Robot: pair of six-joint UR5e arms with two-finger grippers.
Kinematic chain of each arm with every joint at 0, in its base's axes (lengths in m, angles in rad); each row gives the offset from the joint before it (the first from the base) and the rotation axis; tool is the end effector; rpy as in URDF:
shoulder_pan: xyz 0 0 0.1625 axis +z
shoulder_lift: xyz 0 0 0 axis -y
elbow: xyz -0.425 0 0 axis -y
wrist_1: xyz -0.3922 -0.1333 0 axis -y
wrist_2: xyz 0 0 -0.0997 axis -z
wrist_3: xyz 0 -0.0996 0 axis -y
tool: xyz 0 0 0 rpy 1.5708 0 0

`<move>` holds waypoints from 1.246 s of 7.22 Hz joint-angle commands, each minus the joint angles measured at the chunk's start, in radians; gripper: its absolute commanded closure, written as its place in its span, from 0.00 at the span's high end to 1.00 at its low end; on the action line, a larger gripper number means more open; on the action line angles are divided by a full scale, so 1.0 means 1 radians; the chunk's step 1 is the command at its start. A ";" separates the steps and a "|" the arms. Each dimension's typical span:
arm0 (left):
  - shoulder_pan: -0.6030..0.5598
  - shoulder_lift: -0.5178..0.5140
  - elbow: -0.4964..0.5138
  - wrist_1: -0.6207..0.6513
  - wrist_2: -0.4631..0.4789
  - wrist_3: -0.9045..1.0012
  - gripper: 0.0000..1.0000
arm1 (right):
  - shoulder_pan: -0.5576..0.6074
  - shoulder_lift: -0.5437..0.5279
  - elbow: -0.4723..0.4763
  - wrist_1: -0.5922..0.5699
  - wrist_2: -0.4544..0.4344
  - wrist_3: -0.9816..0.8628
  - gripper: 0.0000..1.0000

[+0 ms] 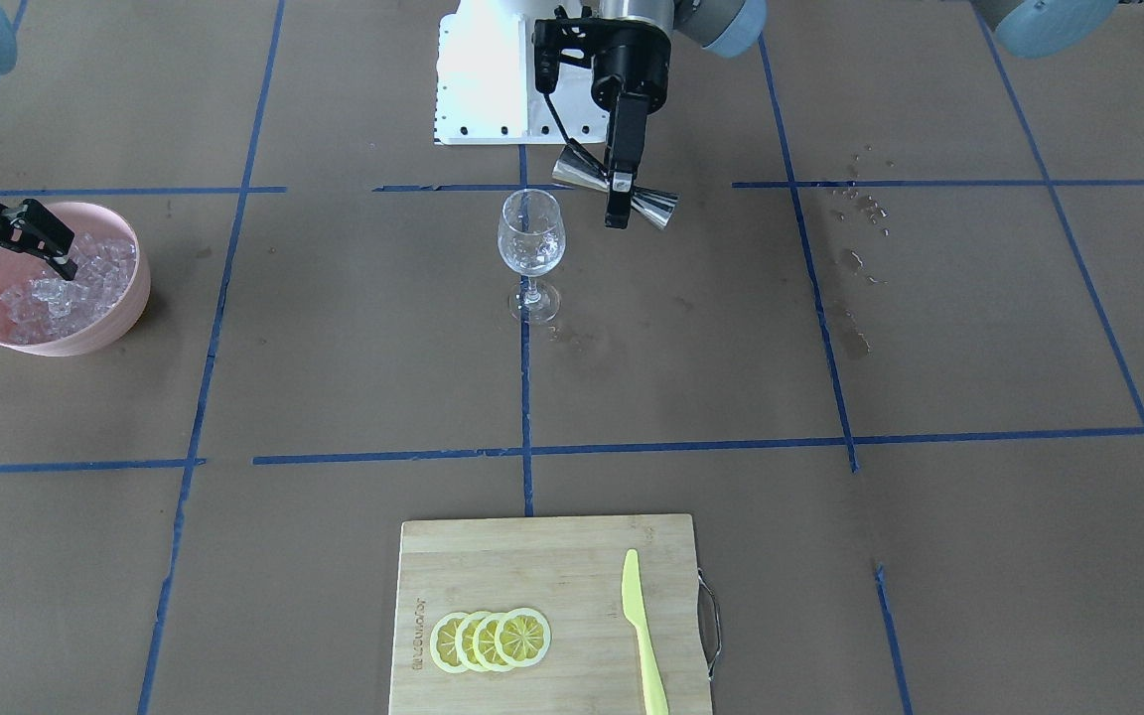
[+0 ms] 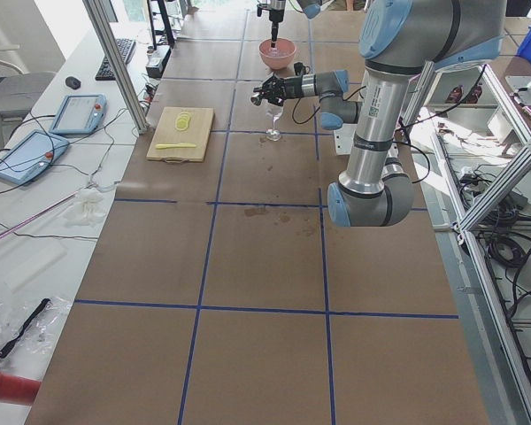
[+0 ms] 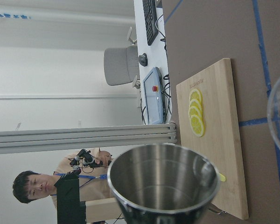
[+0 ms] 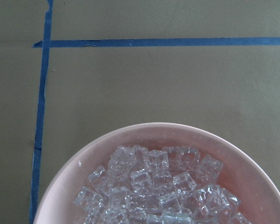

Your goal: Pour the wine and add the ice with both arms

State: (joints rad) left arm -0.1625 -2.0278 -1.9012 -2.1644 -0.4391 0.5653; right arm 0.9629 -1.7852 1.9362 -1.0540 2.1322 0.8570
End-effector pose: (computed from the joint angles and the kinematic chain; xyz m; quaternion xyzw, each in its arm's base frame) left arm 0.4816 -0.3054 0.1761 0.6597 -0.1572 0.3546 0.6437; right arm -0.1784 -0.3970 0.5232 0.0591 -0.4052 0.0227 0.9120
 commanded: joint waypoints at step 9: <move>-0.014 0.462 0.051 -0.301 -0.010 -0.835 0.00 | 0.000 0.000 -0.023 0.002 -0.008 0.000 1.00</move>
State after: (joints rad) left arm -0.1760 -1.5789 -1.8587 -2.4428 -0.4462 -0.1782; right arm 0.9629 -1.7844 1.9260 -1.0535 2.1262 0.8579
